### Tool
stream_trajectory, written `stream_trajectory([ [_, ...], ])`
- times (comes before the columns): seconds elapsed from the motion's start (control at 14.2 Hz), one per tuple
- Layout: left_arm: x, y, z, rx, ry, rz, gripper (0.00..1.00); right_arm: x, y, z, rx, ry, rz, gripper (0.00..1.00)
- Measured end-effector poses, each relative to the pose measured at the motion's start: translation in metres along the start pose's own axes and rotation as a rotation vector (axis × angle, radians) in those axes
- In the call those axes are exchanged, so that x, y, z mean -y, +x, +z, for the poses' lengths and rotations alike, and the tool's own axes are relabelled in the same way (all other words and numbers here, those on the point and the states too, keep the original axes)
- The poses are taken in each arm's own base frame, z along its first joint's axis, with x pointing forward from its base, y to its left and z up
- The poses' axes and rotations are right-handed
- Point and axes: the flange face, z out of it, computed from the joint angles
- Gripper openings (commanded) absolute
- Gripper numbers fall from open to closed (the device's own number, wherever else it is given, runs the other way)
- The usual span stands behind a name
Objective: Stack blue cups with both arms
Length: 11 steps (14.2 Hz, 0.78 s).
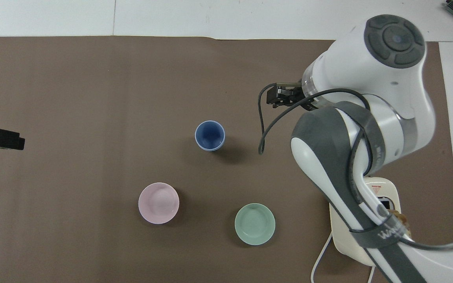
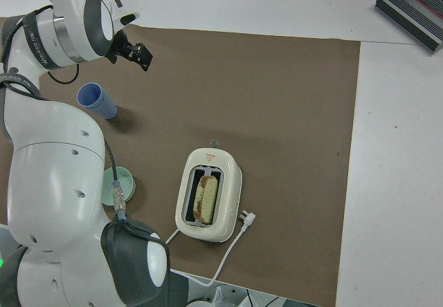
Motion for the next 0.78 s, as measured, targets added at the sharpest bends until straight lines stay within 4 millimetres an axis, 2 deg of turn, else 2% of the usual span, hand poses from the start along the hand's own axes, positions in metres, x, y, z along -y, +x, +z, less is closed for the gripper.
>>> stream_trajectory([
  [0.35, 0.000, 0.000, 0.000, 0.000, 0.000, 0.000, 1.00, -0.077, 0.000, -0.053, 0.007, -0.032, -0.077, 1.00],
  [0.56, 0.000, 0.000, 0.000, 0.000, 0.000, 0.000, 1.00, -0.104, -0.008, -0.086, -0.018, -0.041, -0.082, 1.00],
  [0.78, 0.000, 0.000, 0.000, 0.000, 0.000, 0.000, 1.00, -0.120, -0.019, -0.103, -0.004, -0.072, -0.087, 1.00],
])
